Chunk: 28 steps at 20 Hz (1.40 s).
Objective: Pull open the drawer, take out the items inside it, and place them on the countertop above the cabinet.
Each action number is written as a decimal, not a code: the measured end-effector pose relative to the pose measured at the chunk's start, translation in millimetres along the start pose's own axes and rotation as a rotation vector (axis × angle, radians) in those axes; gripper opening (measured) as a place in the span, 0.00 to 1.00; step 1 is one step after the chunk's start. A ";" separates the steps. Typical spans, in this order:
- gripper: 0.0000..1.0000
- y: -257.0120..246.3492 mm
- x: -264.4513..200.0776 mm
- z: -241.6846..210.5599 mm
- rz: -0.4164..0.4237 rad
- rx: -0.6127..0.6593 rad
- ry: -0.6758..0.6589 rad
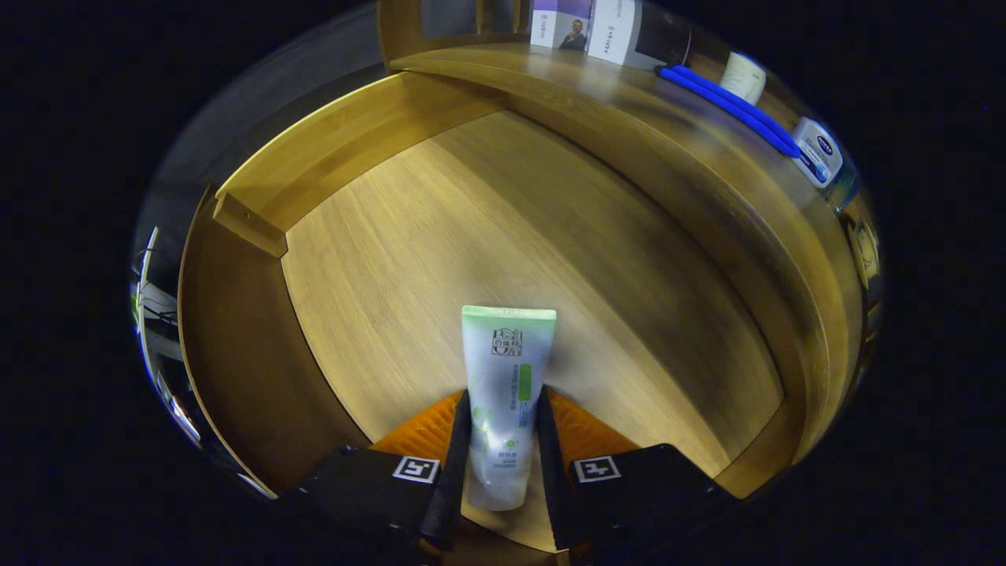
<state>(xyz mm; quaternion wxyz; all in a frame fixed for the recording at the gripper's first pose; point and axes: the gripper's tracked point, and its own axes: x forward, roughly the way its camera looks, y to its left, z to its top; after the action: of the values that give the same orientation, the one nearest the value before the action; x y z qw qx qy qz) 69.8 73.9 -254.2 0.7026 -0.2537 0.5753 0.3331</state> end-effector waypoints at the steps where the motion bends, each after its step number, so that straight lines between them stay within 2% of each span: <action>1: 0.41 -2.7 -1.8 2.5 -0.028 -0.013 -0.025; 2: 0.33 -5.2 -3.1 -2.1 -0.057 -0.043 -0.016; 5: 0.33 -9.4 -10.0 9.9 -0.110 -0.037 -0.073; 9: 0.33 -18.3 -33.0 27.0 -0.129 -0.015 -0.155; 17: 0.33 -23.0 -106.9 60.3 -0.159 -0.021 -0.331; 20: 0.33 -43.1 -128.3 87.0 -0.219 0.009 -0.404; 22: 0.33 -60.1 -132.0 97.5 -0.282 0.001 -0.383; 28: 0.33 -100.0 -110.1 140.4 -0.401 -0.012 -0.334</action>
<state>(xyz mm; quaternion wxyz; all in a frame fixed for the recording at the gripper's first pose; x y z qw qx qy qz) 222.7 93.4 -119.8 0.8383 -0.3084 0.3874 0.2280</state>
